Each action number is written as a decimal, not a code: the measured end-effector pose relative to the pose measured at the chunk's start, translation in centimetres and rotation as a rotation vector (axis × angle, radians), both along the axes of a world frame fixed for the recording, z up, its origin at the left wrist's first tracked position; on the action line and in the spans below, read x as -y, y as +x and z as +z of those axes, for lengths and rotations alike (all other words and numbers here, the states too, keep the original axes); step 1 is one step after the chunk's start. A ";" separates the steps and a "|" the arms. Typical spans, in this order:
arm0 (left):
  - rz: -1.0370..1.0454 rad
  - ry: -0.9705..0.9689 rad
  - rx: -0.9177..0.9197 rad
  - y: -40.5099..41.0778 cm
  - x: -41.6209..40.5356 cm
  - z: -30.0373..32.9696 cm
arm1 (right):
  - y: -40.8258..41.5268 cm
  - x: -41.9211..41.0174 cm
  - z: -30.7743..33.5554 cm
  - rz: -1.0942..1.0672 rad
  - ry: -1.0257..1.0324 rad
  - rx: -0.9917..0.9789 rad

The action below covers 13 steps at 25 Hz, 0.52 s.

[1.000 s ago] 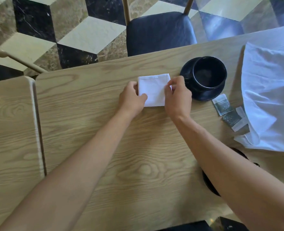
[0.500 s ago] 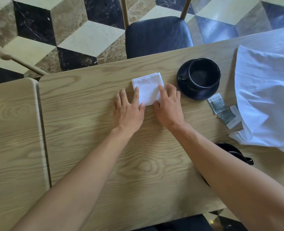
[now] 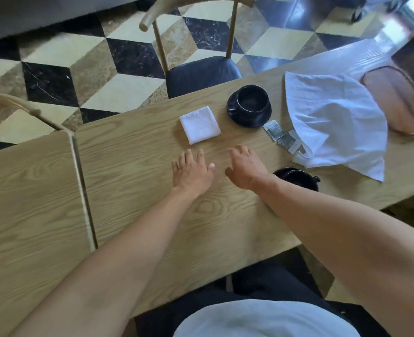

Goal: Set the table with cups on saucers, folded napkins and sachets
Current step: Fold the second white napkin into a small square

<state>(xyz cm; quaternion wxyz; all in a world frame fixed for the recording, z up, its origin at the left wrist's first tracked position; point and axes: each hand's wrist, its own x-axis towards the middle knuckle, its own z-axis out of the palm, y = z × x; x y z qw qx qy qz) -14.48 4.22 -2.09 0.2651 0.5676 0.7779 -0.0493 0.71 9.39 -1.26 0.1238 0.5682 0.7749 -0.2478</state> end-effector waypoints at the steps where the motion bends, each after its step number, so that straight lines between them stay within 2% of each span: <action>1: -0.033 -0.006 0.009 0.8 0.2 0.6 | 1.0 0.7 0.7 -0.025 0.003 0.009; 6: -0.153 -0.081 -0.076 5.0 2.0 3.5 | 6.5 1.8 4.7 -0.037 0.057 0.044; 13: -0.224 0.017 -0.114 16.2 -0.7 7.3 | 17.8 -1.7 7.8 -0.172 0.147 -0.061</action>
